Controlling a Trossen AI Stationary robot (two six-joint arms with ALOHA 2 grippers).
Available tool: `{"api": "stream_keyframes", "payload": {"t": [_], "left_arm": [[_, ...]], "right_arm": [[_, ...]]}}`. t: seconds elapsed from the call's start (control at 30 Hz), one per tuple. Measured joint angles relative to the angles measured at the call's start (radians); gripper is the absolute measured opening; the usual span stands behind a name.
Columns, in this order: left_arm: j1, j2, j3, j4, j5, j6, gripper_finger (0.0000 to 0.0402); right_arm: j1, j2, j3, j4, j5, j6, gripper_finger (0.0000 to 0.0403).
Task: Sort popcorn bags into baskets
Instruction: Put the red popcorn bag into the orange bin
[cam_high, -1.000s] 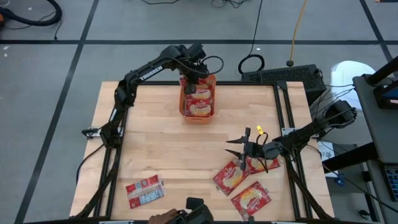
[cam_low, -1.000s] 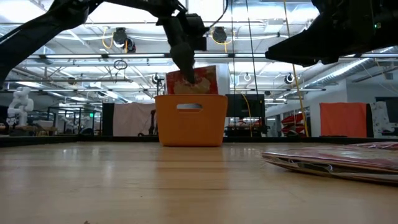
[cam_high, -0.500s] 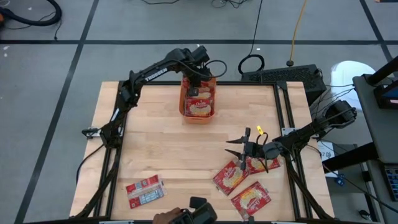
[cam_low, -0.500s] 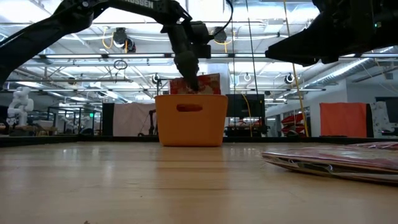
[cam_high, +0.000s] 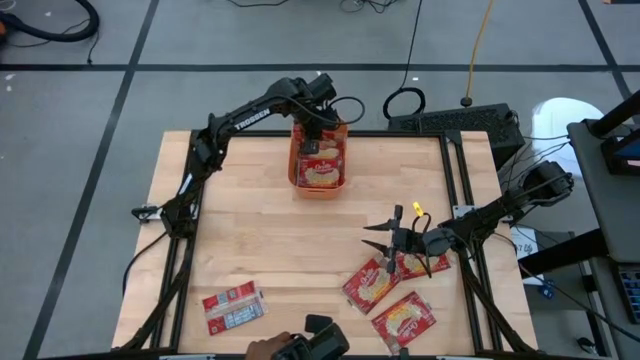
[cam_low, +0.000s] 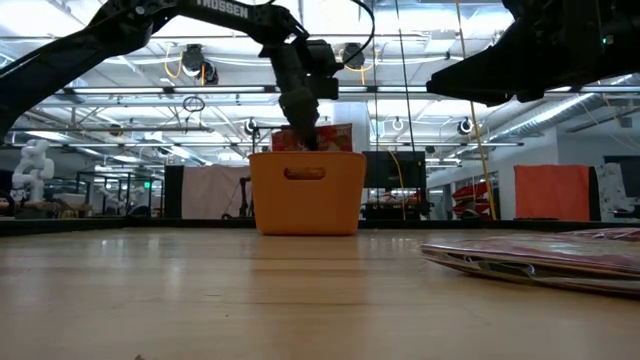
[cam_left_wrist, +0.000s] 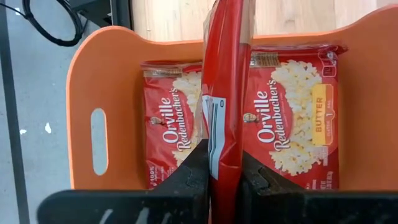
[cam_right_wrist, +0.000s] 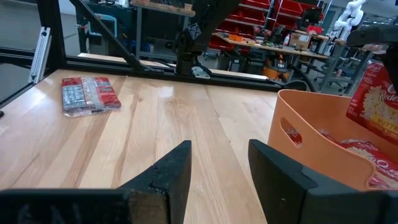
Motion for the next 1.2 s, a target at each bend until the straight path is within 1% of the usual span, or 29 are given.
{"api": "stream_keyframes", "payload": {"t": [0.27, 0.53, 0.63, 0.77, 1.0, 1.13, 1.2], "left_arm": [[0.003, 0.000, -0.090, 0.078, -0.001, 0.002, 0.0031], [0.014, 0.000, -0.177, 0.114, -0.006, -0.012, 0.0031], [0.022, 0.000, -0.202, 0.130, -0.006, -0.027, 0.0041], [0.026, 0.000, -0.226, 0.154, -0.030, -0.042, 0.0079], [0.027, 0.000, -0.228, 0.249, -0.088, -0.056, 0.0168], [0.018, 0.000, -0.228, 0.287, -0.202, -0.064, 0.0213], [0.015, -0.007, -0.228, 0.290, -0.241, -0.068, 0.0229]], "right_arm": [[0.000, 0.000, 0.000, 0.000, 0.000, 0.000, 0.0150], [0.000, 0.000, 0.000, -0.001, 0.000, -0.011, 0.0150], [0.000, 0.000, 0.000, -0.002, 0.000, -0.013, 0.0150], [0.000, 0.000, 0.000, -0.008, 0.000, -0.016, 0.0150], [0.000, 0.000, 0.000, -0.008, 0.000, -0.030, 0.0150], [0.000, 0.000, 0.000, -0.008, 0.000, -0.030, 0.0150], [0.000, 0.000, 0.000, -0.008, 0.000, -0.030, 0.0150]]}}
